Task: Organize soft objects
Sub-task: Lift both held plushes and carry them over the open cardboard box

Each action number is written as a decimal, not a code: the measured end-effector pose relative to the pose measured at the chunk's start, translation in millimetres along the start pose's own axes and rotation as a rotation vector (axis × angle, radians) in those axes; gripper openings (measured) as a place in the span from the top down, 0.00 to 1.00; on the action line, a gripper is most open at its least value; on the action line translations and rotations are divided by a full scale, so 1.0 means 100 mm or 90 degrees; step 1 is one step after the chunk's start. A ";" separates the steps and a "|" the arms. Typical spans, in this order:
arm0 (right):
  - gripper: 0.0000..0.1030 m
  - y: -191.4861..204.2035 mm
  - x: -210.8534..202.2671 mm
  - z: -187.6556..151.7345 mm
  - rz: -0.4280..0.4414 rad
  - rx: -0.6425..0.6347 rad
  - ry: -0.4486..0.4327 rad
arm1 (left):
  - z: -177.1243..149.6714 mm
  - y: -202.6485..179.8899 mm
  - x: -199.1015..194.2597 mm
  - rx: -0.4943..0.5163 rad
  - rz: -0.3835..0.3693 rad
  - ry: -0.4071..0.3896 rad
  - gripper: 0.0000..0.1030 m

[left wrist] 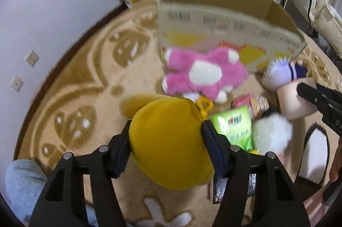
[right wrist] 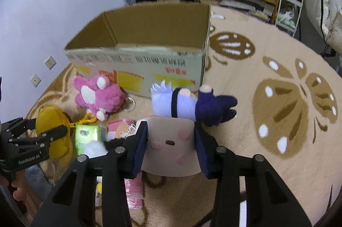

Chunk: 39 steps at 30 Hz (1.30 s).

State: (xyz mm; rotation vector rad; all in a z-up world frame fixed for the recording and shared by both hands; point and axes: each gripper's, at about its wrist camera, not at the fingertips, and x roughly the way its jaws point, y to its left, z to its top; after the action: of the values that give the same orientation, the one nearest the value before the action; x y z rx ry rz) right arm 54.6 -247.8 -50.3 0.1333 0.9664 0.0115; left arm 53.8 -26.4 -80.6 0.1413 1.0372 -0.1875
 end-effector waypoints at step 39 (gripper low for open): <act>0.59 -0.03 -0.70 0.74 0.031 0.016 -0.252 | 1.29 -0.18 -0.56 0.058 0.021 -0.315 0.41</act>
State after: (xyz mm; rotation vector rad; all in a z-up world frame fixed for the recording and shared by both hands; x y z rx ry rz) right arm 75.6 -263.2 48.1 0.1754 0.5677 0.0168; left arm 130.6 -65.6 32.6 0.1835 0.5340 -0.2269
